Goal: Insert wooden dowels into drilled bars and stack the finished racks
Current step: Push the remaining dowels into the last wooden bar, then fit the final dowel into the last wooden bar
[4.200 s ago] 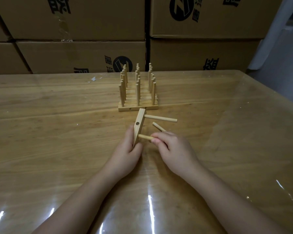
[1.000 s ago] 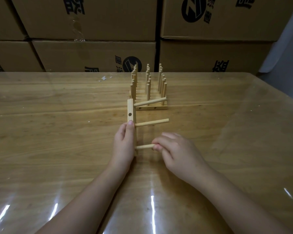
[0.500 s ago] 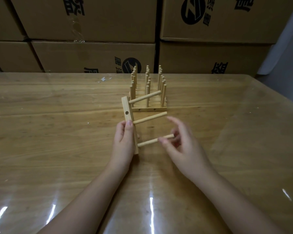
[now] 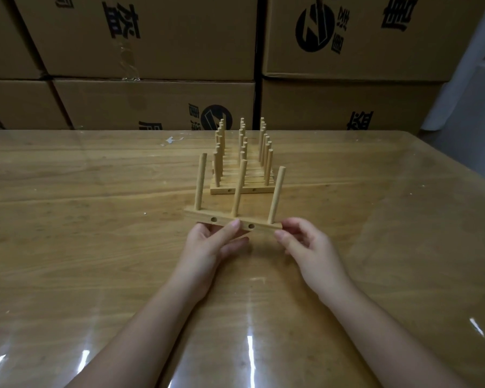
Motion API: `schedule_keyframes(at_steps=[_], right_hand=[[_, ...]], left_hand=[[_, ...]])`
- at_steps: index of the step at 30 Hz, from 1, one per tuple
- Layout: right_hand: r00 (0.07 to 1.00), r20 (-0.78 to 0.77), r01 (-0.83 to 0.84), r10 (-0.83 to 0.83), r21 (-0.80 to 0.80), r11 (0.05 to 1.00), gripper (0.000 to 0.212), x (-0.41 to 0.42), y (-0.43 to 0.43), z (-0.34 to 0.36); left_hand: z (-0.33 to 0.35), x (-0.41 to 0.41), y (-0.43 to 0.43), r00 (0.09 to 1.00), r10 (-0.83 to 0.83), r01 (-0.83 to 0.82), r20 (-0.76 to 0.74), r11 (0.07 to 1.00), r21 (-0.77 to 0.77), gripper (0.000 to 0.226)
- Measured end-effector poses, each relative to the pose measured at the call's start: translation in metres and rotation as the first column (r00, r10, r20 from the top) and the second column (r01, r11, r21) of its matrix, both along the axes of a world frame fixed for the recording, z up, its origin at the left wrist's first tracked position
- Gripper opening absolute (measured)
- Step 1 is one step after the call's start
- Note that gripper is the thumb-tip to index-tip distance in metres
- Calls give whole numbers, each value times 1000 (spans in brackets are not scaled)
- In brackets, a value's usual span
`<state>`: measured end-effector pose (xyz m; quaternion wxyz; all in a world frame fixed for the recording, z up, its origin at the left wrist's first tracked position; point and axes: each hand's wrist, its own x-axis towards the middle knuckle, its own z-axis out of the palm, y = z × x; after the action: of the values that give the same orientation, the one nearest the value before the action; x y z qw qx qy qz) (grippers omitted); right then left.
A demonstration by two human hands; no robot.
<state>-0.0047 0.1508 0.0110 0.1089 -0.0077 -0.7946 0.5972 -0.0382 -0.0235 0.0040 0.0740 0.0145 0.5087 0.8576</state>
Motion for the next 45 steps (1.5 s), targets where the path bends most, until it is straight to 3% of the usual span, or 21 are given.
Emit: schedule_keyframes(at_steps=[2,5,7,9,13,15,20,25,31,35,45], right_hand=[[999,-18,42,-41,55,998,17,-5,8,0],[995,-49,95,-88,162,982,16,-12,22,-4],[994,-41,107,-100,268,957,19,-16,28,-9],[991,-33,131,-129,391,911,23,-20,33,-14],[990,12,108,-141,581,807,28,-23,36,-18],[992,34,73,-125,651,756,30,-22,34,-19],[992,25,79,-122,630,773,33,-20,32,-16],[992,-25,117,-127,590,799,21,-20,29,-16],[990,-11,111,-143,690,716,21,-35,25,-13],[988,22,90,-154,730,677,21,-55,24,-9],[972,139,85,-187,538,839,21,-109,20,-6]], left_hand=[[4,-2,-5,994,103,-101,22,991,-83,41],[6,-5,-14,977,189,-212,-97,869,-446,40],[4,-3,-18,979,114,-202,-172,695,-690,39],[0,-3,-21,972,48,-221,-230,523,-823,39],[-4,-5,-23,949,-20,-309,-315,141,-940,40],[-6,-5,-24,943,-23,-332,-333,48,-942,40],[-12,-5,-26,940,-3,-342,-342,7,-940,40],[-10,-5,-25,935,39,-354,-352,52,-934,32],[-6,-13,-27,955,19,-296,-296,78,-952,25],[0,-29,-26,954,-10,-300,-300,8,-954,20],[2,-75,-22,948,-44,-317,-315,-58,-947,24]])
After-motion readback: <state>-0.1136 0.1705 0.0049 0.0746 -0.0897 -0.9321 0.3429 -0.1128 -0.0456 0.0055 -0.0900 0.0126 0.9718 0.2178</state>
